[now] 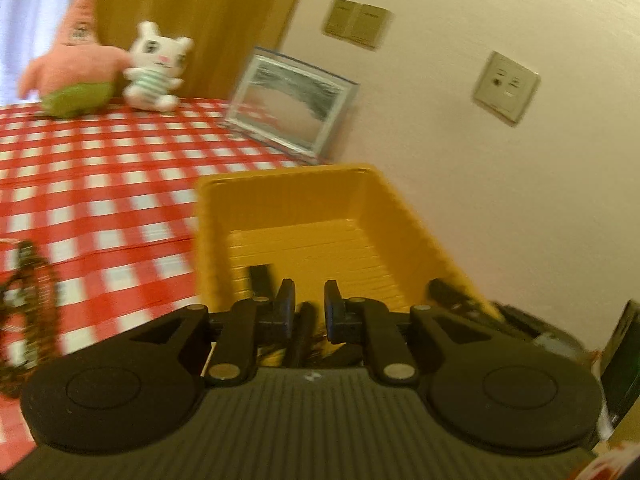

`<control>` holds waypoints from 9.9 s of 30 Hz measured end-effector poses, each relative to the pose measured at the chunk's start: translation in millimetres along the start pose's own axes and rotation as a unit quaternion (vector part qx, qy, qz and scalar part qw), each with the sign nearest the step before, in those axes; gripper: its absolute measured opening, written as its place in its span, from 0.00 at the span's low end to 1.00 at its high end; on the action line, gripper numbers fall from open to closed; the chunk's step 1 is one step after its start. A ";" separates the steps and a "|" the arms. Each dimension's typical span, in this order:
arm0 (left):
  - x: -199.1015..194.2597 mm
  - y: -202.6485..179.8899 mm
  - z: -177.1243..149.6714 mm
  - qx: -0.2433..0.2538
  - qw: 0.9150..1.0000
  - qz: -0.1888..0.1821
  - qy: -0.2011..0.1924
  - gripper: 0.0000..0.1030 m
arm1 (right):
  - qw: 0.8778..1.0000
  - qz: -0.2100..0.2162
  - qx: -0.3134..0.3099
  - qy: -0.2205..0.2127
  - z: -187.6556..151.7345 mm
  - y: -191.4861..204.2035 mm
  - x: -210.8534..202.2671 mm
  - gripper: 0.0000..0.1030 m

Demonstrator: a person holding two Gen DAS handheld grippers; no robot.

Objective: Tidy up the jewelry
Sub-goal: 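Carry the red bead bracelet into the tray and open the left tool, then withdraw the open left tool back over the dark bead necklaces, then grasp a dark bead necklace with the left tool, then lift the dark bead necklace up off the table with the left tool, then lower the dark bead necklace into the yellow tray and open the left tool, then move the open left tool back to the brown bead bracelet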

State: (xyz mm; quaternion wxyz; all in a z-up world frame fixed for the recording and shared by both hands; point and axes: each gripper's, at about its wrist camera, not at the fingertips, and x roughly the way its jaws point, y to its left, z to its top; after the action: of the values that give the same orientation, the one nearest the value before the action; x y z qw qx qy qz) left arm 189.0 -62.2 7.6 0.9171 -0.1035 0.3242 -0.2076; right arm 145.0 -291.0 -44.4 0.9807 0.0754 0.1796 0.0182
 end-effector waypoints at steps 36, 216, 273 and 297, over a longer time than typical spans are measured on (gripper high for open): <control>-146.5 90.8 -98.8 -0.062 0.981 0.183 -0.030 0.14 | 0.997 0.000 -0.078 -0.002 -4.9 37.1 -43.8 0.07; 15.7 -14.2 -11.1 0.014 0.994 -0.047 0.099 0.06 | 0.999 0.032 -0.020 0.004 -8.8 9.1 -29.2 0.06; -122.0 82.6 -81.3 -0.020 0.974 0.224 0.024 0.34 | 0.999 0.018 -0.018 0.019 -17.5 7.8 -32.1 0.06; -80.9 98.6 -74.8 0.046 0.975 0.213 0.045 0.33 | 0.999 0.014 -0.014 0.025 -19.8 3.6 -25.8 0.06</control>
State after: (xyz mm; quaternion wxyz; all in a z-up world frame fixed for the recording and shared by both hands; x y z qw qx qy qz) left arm 115.3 57.9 -37.2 0.9283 0.0196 0.3703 -0.0266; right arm 113.9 -286.3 -53.1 0.9764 0.0639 0.2030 0.0368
